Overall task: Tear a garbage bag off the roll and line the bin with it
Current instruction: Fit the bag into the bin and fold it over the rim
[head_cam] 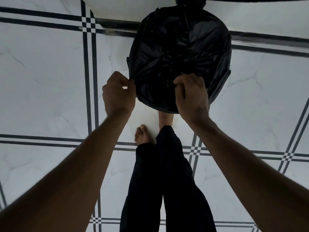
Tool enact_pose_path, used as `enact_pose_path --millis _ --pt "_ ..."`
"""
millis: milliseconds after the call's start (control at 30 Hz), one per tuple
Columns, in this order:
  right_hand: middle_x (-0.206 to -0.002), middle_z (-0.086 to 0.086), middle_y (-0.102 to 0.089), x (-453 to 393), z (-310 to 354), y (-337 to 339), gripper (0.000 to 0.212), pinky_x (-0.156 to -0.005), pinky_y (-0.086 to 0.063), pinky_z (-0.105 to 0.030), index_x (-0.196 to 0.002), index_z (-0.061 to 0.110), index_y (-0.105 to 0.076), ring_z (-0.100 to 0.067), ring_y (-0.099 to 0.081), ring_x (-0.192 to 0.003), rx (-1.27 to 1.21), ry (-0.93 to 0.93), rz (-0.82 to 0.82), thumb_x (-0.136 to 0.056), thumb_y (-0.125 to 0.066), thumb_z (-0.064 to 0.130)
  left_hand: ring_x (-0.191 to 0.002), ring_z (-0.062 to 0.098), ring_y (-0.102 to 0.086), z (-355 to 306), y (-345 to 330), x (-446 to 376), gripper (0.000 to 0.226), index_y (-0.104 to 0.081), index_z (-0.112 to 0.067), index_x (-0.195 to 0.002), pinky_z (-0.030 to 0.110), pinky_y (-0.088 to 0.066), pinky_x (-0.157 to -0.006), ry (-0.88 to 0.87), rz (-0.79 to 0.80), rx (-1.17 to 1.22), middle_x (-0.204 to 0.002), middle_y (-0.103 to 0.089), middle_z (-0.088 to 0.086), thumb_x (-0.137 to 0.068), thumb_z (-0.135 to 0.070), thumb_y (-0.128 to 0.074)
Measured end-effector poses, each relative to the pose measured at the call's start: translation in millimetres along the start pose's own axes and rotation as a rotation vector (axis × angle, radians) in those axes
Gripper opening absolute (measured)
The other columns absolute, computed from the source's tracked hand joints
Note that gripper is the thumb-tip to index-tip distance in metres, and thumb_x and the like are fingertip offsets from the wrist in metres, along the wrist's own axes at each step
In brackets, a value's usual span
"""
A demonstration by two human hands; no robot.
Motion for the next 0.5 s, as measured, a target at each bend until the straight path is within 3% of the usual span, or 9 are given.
enact_pose_path --millis 100,200,300,433,500 --pt "-0.111 -0.008 -0.062 11 -15 -13 0.036 -0.085 -0.047 -0.042 -0.114 0.015 -0.062 -0.03 -0.053 -0.102 0.158 0.043 0.109 -0.09 -0.036 0.024 -0.079 0.017 -0.057 2 0 -4 0.01 -0.057 -0.006 -0.088 0.012 -0.036 -0.056 -0.041 0.004 0.012 -0.078 -0.056 -0.007 -0.092 -0.015 -0.057" --pt "-0.115 -0.01 -0.06 19 -33 -19 0.039 -0.088 -0.046 -0.045 -0.127 0.015 -0.058 -0.032 -0.052 -0.107 0.287 0.132 0.188 -0.092 -0.043 0.023 -0.079 0.023 -0.061 12 -10 -10 0.013 -0.051 -0.013 -0.078 0.031 -0.05 -0.064 -0.003 0.027 0.063 -0.069 -0.049 -0.012 -0.089 -0.011 -0.057" --pt "-0.116 -0.009 -0.059 21 -37 -19 0.041 -0.09 -0.045 -0.044 -0.134 0.015 -0.053 -0.031 -0.051 -0.108 0.318 0.193 0.209 -0.094 -0.045 0.022 -0.081 0.028 -0.065 29 -20 -19 0.025 -0.046 -0.024 -0.065 0.049 -0.058 -0.07 0.102 0.025 0.131 -0.069 -0.054 -0.01 -0.081 -0.01 -0.06" --pt "-0.117 -0.007 -0.061 21 -32 -23 0.043 -0.092 -0.041 -0.042 -0.136 0.019 -0.051 -0.03 -0.054 -0.108 0.394 0.212 0.218 -0.095 -0.039 0.026 -0.074 0.032 -0.069 46 -38 -33 0.023 -0.052 -0.024 -0.062 0.05 -0.061 -0.066 0.186 0.106 0.154 -0.068 -0.063 -0.003 -0.071 -0.003 -0.056" --pt "-0.115 -0.006 -0.063 19 -32 -28 0.045 -0.092 -0.041 -0.042 -0.136 0.02 -0.05 -0.03 -0.057 -0.105 0.429 0.201 0.236 -0.094 -0.036 0.027 -0.067 0.03 -0.071 50 -41 -37 0.023 -0.056 -0.023 -0.063 0.046 -0.062 -0.068 0.239 0.14 0.196 -0.069 -0.067 0.002 -0.075 -0.003 -0.057"
Point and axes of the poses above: each hand's wrist, its own x-axis away from the middle knuckle, its own y-axis out of the back of the hand, z = x × y, the point moved 8 cm from there along -x, towards the middle knuckle
